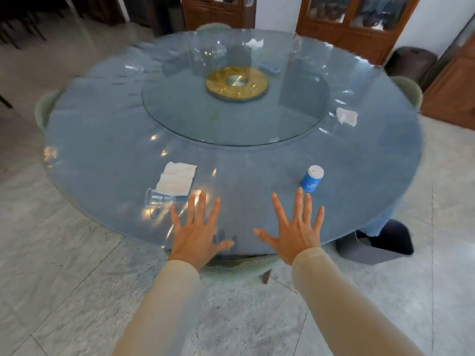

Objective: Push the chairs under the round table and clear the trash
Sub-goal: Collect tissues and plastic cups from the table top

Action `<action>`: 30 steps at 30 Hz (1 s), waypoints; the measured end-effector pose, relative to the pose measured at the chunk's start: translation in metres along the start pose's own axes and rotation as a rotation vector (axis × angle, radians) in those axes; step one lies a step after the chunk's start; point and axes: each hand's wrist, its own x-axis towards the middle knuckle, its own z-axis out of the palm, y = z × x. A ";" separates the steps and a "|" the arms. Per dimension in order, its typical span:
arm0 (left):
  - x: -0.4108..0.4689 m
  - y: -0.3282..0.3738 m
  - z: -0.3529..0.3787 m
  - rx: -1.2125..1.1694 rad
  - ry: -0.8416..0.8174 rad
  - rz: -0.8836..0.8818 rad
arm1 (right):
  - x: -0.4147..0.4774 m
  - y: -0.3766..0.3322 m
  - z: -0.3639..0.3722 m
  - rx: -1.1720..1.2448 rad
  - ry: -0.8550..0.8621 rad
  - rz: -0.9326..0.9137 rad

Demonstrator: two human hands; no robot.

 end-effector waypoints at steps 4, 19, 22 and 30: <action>0.029 0.028 -0.091 -0.037 0.215 0.025 | 0.031 0.033 -0.093 0.002 0.096 0.084; 0.115 0.058 -0.262 0.009 0.502 0.057 | 0.124 0.087 -0.270 -0.050 0.362 0.117; 0.151 0.052 -0.279 -0.003 0.552 0.040 | 0.162 0.088 -0.280 -0.046 0.380 0.121; 0.244 0.052 -0.310 -0.026 0.532 0.045 | 0.258 0.093 -0.290 0.033 0.369 0.131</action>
